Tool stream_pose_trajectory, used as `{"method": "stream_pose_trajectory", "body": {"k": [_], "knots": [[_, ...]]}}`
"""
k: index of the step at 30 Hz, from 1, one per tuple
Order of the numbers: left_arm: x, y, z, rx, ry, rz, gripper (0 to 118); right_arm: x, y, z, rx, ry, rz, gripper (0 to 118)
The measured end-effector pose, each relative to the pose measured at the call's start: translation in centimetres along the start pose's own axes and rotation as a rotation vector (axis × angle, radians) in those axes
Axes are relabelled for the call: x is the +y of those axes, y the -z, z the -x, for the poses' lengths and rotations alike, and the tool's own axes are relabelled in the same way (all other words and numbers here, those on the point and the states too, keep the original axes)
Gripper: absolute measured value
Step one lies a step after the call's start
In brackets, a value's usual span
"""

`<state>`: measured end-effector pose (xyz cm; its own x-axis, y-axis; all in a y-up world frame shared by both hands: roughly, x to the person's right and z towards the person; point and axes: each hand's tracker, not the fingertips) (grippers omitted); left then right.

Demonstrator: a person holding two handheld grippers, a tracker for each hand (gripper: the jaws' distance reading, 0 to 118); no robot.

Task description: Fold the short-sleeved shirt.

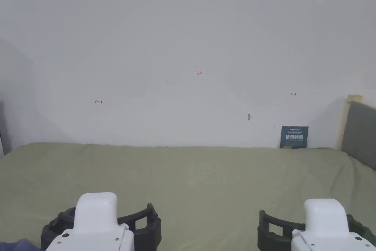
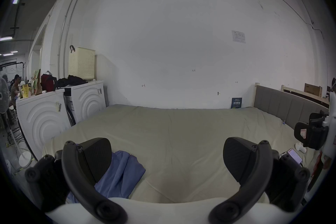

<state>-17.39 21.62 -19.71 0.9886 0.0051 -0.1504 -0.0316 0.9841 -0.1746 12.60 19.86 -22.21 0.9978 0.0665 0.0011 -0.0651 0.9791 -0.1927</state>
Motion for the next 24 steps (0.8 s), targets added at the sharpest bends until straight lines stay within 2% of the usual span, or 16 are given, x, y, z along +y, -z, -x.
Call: {"method": "stream_pose_trajectory", "body": {"k": [11, 16, 17, 18, 19, 20, 21, 23, 24], "knots": [[-0.3, 0.3, -0.1, 0.003, 0.008, 0.012, 118, -0.4, 0.5, 0.3, 0.008, -0.009, 0.020, 118], [-0.3, 0.3, 0.1, 0.004, 0.016, 0.014, 118, -0.4, 0.5, -0.1, 0.023, 0.025, 0.043, 118], [-0.3, 0.4, 0.2, 0.001, 0.014, 0.012, 111, -0.3, 0.6, -0.1, 0.021, 0.025, 0.048, 108], [-0.3, 0.4, 0.2, 0.001, 0.018, 0.025, 84, -0.1, 0.3, 0.1, 0.013, 0.021, 0.044, 79], [-0.3, 0.4, 0.1, -0.001, 0.032, 0.041, 7, 0.1, 0.1, 0.3, -0.018, 0.013, 0.025, 11], [-0.3, 0.7, 0.0, 0.013, 0.040, 0.040, 0, 0.1, 0.4, 0.4, -0.029, 0.007, 0.025, 0], [-0.6, 1.1, -0.3, 0.043, 0.049, 0.068, 0, 0.1, 0.7, 0.3, -0.084, 0.000, 0.031, 0], [-0.3, 1.4, -0.5, 0.030, 0.078, 0.062, 0, -0.5, 1.0, -0.1, 0.005, 0.058, 0.087, 0], [-0.2, 1.5, -0.4, 0.016, 0.064, 0.065, 0, -0.6, 1.2, -0.1, 0.020, 0.048, 0.105, 0]]}}
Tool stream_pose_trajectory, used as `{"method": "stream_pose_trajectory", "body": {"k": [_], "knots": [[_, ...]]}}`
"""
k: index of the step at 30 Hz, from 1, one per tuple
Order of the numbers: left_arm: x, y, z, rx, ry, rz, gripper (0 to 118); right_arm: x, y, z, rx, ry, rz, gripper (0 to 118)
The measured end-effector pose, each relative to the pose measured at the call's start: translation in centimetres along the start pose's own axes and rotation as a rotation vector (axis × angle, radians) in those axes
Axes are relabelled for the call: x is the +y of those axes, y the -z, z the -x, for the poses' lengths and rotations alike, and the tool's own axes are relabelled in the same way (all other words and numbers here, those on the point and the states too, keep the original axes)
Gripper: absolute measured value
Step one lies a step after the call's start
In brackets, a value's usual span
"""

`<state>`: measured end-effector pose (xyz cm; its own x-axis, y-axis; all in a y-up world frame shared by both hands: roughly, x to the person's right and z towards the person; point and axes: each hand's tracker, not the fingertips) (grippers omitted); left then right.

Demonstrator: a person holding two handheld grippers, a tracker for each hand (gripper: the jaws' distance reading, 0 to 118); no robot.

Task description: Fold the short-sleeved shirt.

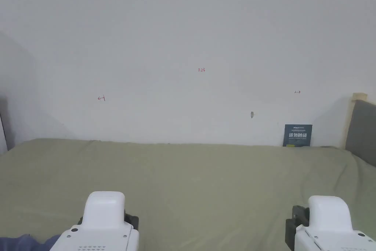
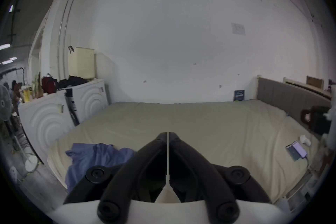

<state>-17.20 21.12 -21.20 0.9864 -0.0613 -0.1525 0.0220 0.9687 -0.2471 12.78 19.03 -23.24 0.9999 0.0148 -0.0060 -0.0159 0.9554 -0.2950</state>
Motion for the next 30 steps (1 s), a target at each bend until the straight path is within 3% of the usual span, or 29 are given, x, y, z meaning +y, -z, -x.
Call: {"method": "stream_pose_trajectory", "body": {"k": [3, 11, 14, 17, 22, 26, 30], "knots": [[0.4, 0.3, -0.1, -0.013, -0.027, -0.010, 0, -0.2, 0.3, 0.6, -0.050, -0.079, 0.001, 0], [0.8, 0.7, 0.2, -0.013, -0.029, -0.010, 0, -0.7, 1.5, 0.3, -0.029, -0.048, 0.053, 0], [0.5, 0.7, 1.0, -0.006, -0.041, -0.001, 0, -0.3, 1.2, 0.6, -0.029, 0.004, 0.008, 0], [0.4, 0.4, 2.0, 0.022, -0.038, 0.008, 0, -0.2, 1.3, 2.0, -0.017, -0.033, -0.020, 0], [-0.2, -0.6, 6.5, 0.155, -0.072, 0.022, 0, 0.2, 2.8, 6.5, 0.138, -0.043, -0.028, 0], [-1.0, -3.0, 11.9, 0.304, -0.110, 0.045, 0, 0.3, 3.9, 12.0, 0.345, -0.079, 0.003, 0], [-2.2, -6.3, 16.7, 0.449, -0.128, 0.069, 0, -0.3, 4.2, 16.6, 0.503, -0.065, 0.010, 0]]}}
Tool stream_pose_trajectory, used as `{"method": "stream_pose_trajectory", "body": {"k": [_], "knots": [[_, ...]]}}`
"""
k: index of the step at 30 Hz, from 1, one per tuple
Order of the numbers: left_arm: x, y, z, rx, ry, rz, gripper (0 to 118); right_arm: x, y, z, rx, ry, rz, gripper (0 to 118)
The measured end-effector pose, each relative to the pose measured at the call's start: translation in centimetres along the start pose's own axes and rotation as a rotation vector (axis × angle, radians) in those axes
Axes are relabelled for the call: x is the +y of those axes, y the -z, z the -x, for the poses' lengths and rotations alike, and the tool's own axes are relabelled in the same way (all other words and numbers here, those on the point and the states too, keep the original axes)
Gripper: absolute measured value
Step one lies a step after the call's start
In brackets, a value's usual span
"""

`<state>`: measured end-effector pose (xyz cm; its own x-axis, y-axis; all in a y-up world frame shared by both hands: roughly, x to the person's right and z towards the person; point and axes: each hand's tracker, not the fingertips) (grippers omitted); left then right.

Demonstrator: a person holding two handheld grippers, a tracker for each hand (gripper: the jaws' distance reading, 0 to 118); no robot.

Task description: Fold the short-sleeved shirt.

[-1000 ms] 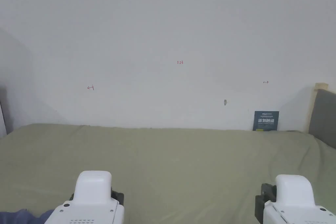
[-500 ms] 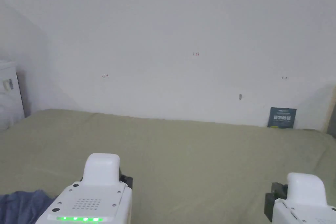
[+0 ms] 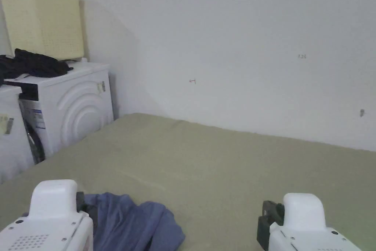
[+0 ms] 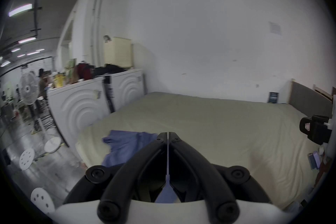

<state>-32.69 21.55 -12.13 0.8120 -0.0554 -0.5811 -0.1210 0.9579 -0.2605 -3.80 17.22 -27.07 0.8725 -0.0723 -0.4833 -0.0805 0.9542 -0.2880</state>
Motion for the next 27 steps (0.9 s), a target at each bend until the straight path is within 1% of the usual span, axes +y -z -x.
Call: {"method": "stream_pose_trajectory", "body": {"k": [2, 4, 7, 9, 12, 16, 20, 22, 25, 27], "knots": [[-0.5, -0.4, 2.6, 0.082, 0.000, 0.017, 0, -0.2, 1.0, 1.3, 0.064, 0.006, -0.003, 0], [-0.9, -0.5, 4.7, 0.127, -0.005, 0.028, 0, -0.3, 1.9, 2.3, 0.116, 0.013, 0.017, 0], [-1.3, -0.7, 6.7, 0.167, -0.034, 0.040, 0, -0.6, 3.1, 3.2, 0.135, 0.008, 0.016, 0], [-1.5, -0.6, 7.3, 0.160, -0.048, 0.043, 0, -0.6, 3.4, 3.6, 0.140, -0.003, 0.020, 0], [-2.0, 0.4, 7.6, 0.147, -0.055, 0.057, 0, -0.5, 3.7, 3.3, 0.143, -0.016, 0.037, 0], [-2.3, 3.2, 7.0, 0.076, -0.053, 0.125, 0, -0.6, 3.7, 3.0, 0.129, -0.037, 0.057, 0], [-2.8, 8.4, 5.4, -0.044, -0.052, 0.223, 0, -1.7, 4.1, 2.6, 0.117, -0.044, 0.092, 0], [-3.8, 11.0, 4.0, -0.096, -0.032, 0.276, 0, -2.4, 4.5, 2.3, 0.099, -0.038, 0.113, 0], [-6.4, 15.3, 1.5, -0.152, 0.037, 0.383, 0, -4.1, 6.0, 1.2, 0.094, -0.036, 0.160, 0], [-8.7, 18.8, 0.7, -0.189, 0.028, 0.461, 0, -4.6, 6.6, 1.0, 0.092, -0.037, 0.188, 0]]}}
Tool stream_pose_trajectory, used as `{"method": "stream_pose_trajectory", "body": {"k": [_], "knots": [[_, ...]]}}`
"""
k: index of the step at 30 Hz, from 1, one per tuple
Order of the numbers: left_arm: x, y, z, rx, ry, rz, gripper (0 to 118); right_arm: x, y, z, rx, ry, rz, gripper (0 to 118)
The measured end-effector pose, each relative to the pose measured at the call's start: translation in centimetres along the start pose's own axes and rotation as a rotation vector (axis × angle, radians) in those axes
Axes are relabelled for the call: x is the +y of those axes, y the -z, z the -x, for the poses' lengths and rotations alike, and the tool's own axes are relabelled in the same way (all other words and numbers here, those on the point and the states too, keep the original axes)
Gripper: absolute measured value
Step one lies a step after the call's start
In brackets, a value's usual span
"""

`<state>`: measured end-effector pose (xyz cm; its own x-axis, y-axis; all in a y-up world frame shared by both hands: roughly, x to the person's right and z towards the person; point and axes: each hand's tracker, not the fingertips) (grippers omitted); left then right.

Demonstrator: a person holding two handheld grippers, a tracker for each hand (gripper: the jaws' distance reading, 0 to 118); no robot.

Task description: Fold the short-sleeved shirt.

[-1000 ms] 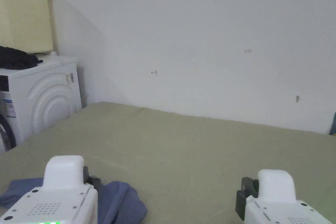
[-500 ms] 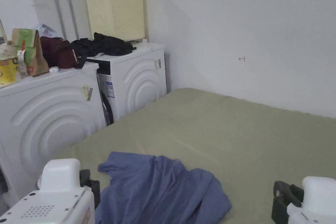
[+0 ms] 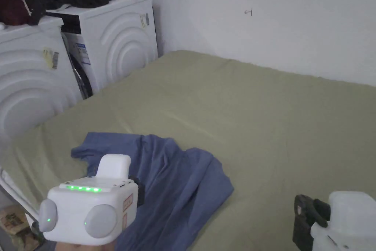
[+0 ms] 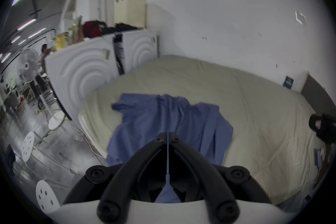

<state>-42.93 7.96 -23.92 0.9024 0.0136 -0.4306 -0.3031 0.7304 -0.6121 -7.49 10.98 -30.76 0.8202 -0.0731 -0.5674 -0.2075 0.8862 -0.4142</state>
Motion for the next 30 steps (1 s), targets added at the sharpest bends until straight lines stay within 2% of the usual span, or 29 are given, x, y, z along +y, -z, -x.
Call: {"method": "stream_pose_trajectory", "body": {"k": [3, 6, 10, 11, 12, 13, 14, 15, 16, 21, 24, 25, 26, 27, 28, 29, 30], "knots": [[-0.4, 5.2, -0.1, -0.034, -0.031, 0.132, 0, -0.3, 0.5, 0.2, -0.011, -0.011, 0.027, 0], [-0.6, 7.9, -1.0, -0.049, 0.010, 0.200, 0, -1.0, 1.2, 0.1, -0.017, -0.015, 0.059, 0], [-0.7, 10.5, -0.8, -0.088, -0.024, 0.256, 0, -1.7, 2.1, 0.4, -0.022, -0.009, 0.107, 0], [-0.6, 10.9, -0.8, -0.095, -0.021, 0.271, 6, -1.9, 2.4, 0.4, -0.020, -0.007, 0.120, 0], [-0.6, 11.0, -0.8, -0.088, -0.004, 0.283, 33, -2.1, 2.4, 0.5, -0.018, -0.007, 0.125, 0], [-0.6, 11.3, -0.9, -0.083, 0.031, 0.303, 90, -2.7, 2.8, 0.1, -0.017, -0.006, 0.130, 0], [-0.8, 11.6, -1.1, -0.116, 0.070, 0.328, 115, -3.0, 2.9, 0.0, -0.015, -0.006, 0.135, 0], [-0.8, 11.6, -1.2, -0.142, 0.073, 0.318, 118, -3.1, 2.9, 0.0, -0.010, -0.006, 0.140, 0], [-0.5, 11.0, -1.8, -0.160, 0.096, 0.293, 118, -3.2, 2.9, 0.1, -0.010, -0.007, 0.143, 0], [-1.2, 13.2, -2.5, -0.152, 0.080, 0.397, 118, -3.6, 2.5, 0.4, -0.004, 0.000, 0.159, 0], [-2.2, 14.6, -2.9, -0.062, 0.159, 0.409, 114, -3.8, 1.9, 0.4, 0.001, -0.005, 0.166, 0], [-2.3, 14.5, -2.9, -0.089, 0.124, 0.404, 110, -3.8, 1.7, 0.3, -0.004, -0.009, 0.169, 0], [-2.0, 14.1, -3.0, -0.093, 0.108, 0.404, 98, -3.9, 1.5, 0.2, -0.008, -0.008, 0.170, 0], [-1.7, 13.6, -3.1, -0.103, 0.111, 0.399, 72, -3.9, 1.2, -0.1, -0.008, -0.003, 0.170, 0], [-1.1, 13.1, -2.8, -0.089, 0.119, 0.372, 17, -4.0, 0.8, -0.3, -0.009, 0.006, 0.168, 0], [-0.7, 12.6, -2.5, -0.115, 0.096, 0.332, 3, -4.1, 0.5, -0.8, -0.011, 0.018, 0.166, 0], [-0.5, 12.6, -2.2, -0.136, 0.055, 0.350, 3, -4.2, 0.0, -1.1, -0.012, 0.026, 0.163, 0]]}}
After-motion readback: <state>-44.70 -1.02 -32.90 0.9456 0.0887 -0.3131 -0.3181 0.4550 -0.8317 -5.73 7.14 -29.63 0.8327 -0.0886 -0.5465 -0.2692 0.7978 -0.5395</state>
